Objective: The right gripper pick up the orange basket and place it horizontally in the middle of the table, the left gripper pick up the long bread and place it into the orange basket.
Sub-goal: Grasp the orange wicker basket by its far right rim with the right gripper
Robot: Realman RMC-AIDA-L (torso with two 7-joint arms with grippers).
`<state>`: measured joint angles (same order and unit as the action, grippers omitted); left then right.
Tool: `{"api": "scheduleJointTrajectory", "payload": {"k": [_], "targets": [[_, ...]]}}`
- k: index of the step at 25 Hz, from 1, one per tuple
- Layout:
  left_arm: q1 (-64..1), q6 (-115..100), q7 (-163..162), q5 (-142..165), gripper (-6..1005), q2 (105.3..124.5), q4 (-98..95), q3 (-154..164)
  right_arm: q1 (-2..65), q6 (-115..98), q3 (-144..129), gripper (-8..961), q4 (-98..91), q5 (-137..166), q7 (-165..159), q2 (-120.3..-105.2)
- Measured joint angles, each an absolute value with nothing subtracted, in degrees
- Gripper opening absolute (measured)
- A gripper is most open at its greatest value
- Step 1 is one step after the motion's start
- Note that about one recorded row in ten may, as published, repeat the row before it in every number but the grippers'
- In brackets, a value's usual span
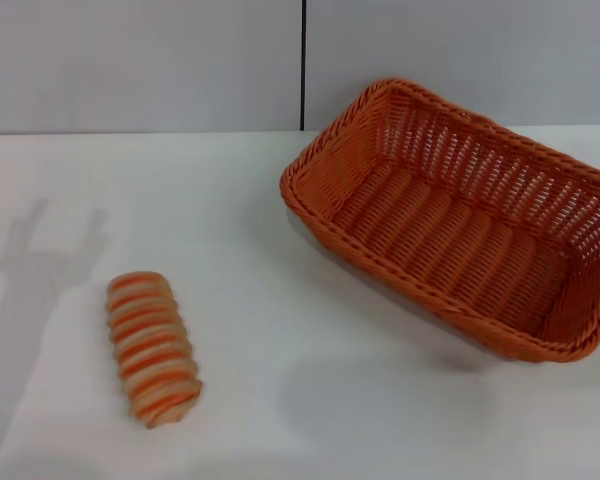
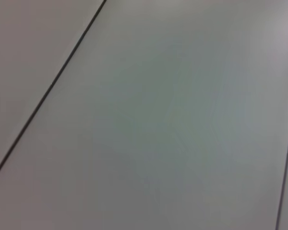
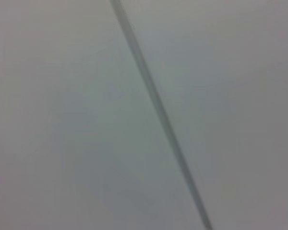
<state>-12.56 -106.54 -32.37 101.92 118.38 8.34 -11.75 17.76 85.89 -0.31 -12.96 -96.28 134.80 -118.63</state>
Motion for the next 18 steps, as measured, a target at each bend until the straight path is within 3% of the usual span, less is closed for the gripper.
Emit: {"api": "scheduleJointTrajectory", "payload": {"k": [5, 8, 10, 16, 18], "targets": [[-12.6, -106.1, -32.3, 102.0, 861, 118.35, 8.1, -10.2, 17.2, 90.4, -7.8, 574, -25.1, -96.2, 122.3, -118.28], [-12.7, -105.0, -32.4, 102.0, 861, 118.35, 8.0, -9.7, 17.2, 91.4, -12.5, 572, -34.6, -95.8, 110.1, -117.08], [-12.8, -104.4, -32.5, 102.0, 861, 118.39, 8.1, -9.7, 17.3, 91.6, -16.1, 571, -41.0, -95.1, 101.9, -115.51], [-13.0, -104.0, -32.5, 102.0, 861, 118.36, 8.2, -9.4, 19.3, 95.7, -26.6, 567, -56.4, -89.7, 76.8, -108.02], [-13.1, -103.6, -32.5, 102.1, 861, 118.36, 8.2, -9.4, 20.4, 97.4, -29.2, 566, -61.3, -86.6, 71.0, -106.38]]}}
